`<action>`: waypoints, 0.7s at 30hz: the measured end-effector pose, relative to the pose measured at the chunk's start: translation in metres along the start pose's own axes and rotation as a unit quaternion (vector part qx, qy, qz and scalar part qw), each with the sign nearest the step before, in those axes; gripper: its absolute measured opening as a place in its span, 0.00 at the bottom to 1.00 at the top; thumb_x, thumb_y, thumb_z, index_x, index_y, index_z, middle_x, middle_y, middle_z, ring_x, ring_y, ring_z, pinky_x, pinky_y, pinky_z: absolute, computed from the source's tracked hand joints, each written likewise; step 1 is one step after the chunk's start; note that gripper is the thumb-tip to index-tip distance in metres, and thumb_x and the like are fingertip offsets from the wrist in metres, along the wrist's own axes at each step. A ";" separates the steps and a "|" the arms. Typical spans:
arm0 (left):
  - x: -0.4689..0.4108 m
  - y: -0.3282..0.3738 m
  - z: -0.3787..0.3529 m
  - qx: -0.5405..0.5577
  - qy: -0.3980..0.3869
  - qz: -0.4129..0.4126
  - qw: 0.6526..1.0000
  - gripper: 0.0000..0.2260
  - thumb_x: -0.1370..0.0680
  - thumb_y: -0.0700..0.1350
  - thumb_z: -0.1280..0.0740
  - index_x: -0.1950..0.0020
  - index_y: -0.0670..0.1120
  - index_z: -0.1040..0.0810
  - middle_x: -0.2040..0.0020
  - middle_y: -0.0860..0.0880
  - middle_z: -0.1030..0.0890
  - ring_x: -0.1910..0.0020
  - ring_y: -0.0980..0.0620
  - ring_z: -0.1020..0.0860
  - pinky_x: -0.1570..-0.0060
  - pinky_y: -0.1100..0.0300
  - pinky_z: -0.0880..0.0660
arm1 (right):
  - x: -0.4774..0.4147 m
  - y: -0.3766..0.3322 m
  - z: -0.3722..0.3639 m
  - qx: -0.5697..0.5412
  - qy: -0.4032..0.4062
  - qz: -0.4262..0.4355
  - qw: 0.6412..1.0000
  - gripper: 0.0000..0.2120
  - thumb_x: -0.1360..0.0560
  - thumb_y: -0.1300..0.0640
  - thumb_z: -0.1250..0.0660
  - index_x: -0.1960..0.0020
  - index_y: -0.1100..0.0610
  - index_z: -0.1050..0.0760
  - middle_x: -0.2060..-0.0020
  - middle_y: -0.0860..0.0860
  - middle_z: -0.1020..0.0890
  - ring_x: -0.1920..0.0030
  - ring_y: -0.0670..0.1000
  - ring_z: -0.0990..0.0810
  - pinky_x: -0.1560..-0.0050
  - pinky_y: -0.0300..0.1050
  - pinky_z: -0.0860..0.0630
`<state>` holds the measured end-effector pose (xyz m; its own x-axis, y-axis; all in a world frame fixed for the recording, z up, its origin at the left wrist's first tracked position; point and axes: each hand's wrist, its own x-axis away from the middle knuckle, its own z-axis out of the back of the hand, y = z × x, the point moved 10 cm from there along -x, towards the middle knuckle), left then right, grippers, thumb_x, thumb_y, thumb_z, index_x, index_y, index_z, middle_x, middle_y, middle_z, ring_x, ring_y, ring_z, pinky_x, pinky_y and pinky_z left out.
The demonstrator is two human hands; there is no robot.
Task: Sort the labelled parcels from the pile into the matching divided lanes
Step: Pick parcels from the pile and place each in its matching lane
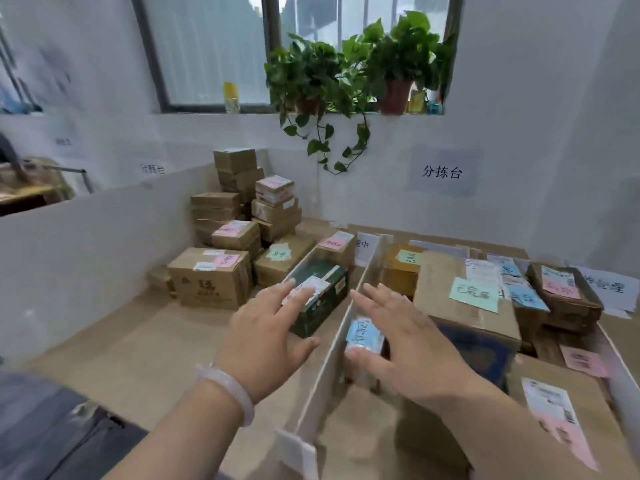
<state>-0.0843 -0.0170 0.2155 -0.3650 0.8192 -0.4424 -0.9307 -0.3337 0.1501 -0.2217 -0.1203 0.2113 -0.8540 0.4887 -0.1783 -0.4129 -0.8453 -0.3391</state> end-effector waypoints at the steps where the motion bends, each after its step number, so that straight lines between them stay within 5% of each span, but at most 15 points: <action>1: 0.007 -0.024 0.006 -0.011 -0.001 0.009 1.000 0.32 0.30 0.63 0.29 0.28 0.54 0.28 0.31 0.47 0.25 0.35 0.46 0.25 0.41 0.47 0.23 | -0.011 -0.022 -0.009 0.006 0.002 0.016 1.000 0.36 0.24 0.33 0.43 0.23 0.37 0.56 0.23 0.36 0.55 0.23 0.41 0.59 0.26 0.44 0.60; 5: 0.038 -0.107 0.018 -0.039 -0.008 0.049 0.998 0.32 0.31 0.62 0.28 0.29 0.54 0.27 0.33 0.46 0.23 0.36 0.45 0.24 0.44 0.47 0.24 | -0.048 -0.092 -0.057 0.008 -0.003 0.054 0.999 0.38 0.26 0.30 0.47 0.22 0.40 0.56 0.22 0.39 0.53 0.23 0.42 0.58 0.23 0.45 0.60; 8: 0.057 -0.159 0.019 -0.039 -0.018 0.081 0.996 0.31 0.29 0.66 0.38 0.28 0.56 0.30 0.31 0.48 0.25 0.34 0.46 0.25 0.42 0.46 0.24 | -0.071 -0.126 -0.094 0.012 -0.018 0.068 0.997 0.41 0.31 0.26 0.55 0.21 0.40 0.56 0.22 0.40 0.53 0.23 0.42 0.59 0.22 0.50 0.55; 21: 0.040 -0.324 -0.014 -0.035 -0.044 0.143 0.988 0.33 0.29 0.68 0.48 0.26 0.58 0.32 0.27 0.50 0.29 0.29 0.47 0.30 0.36 0.47 0.30 | -0.196 -0.176 -0.183 -0.029 -0.058 0.029 0.997 0.35 0.24 0.35 0.40 0.23 0.38 0.54 0.22 0.38 0.52 0.23 0.40 0.58 0.25 0.42 0.59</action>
<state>0.2031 0.1174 0.1365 -0.6159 0.7234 -0.3121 -0.7867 -0.5859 0.1944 0.0764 -0.0276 0.1374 -0.9081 0.4087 -0.0911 -0.3464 -0.8554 -0.3851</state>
